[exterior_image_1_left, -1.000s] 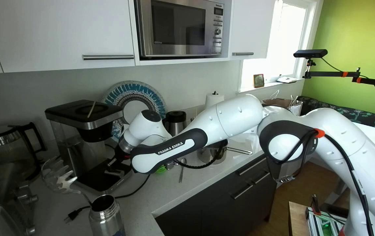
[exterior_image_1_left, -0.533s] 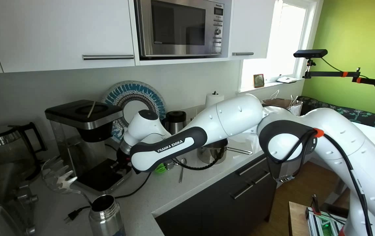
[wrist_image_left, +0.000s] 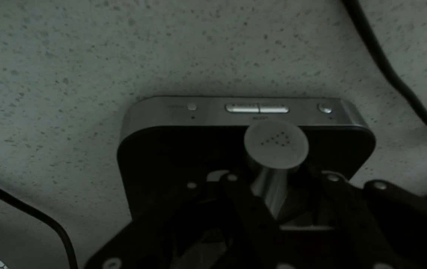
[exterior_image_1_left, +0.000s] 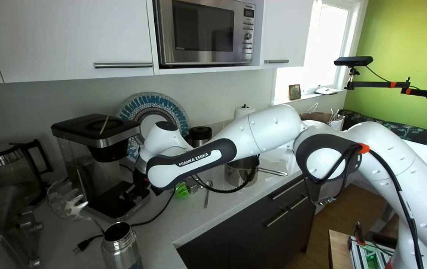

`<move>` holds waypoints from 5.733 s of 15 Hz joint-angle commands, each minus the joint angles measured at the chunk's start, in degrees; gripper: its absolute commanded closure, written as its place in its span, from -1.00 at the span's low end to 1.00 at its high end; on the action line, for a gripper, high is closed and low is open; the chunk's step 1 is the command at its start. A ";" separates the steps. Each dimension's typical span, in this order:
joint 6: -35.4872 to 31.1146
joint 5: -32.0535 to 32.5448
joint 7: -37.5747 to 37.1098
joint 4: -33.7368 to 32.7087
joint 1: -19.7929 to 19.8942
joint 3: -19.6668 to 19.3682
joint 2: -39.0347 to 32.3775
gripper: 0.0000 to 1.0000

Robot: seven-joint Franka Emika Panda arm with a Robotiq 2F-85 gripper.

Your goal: Pick up the silver object from the bottom of the coffee machine and put it on top of the coffee machine

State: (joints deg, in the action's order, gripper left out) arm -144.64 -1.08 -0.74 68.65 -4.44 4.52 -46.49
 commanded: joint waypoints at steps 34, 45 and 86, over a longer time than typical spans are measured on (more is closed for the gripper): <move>-50.49 9.55 5.06 46.05 2.93 -0.45 41.77 0.29; -87.59 -18.73 28.74 37.56 -10.30 -6.64 22.05 0.79; -94.39 -11.86 23.66 5.97 -6.99 -7.70 -1.94 0.79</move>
State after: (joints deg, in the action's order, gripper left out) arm -240.50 -13.48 21.98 79.28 -11.35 -2.78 -46.06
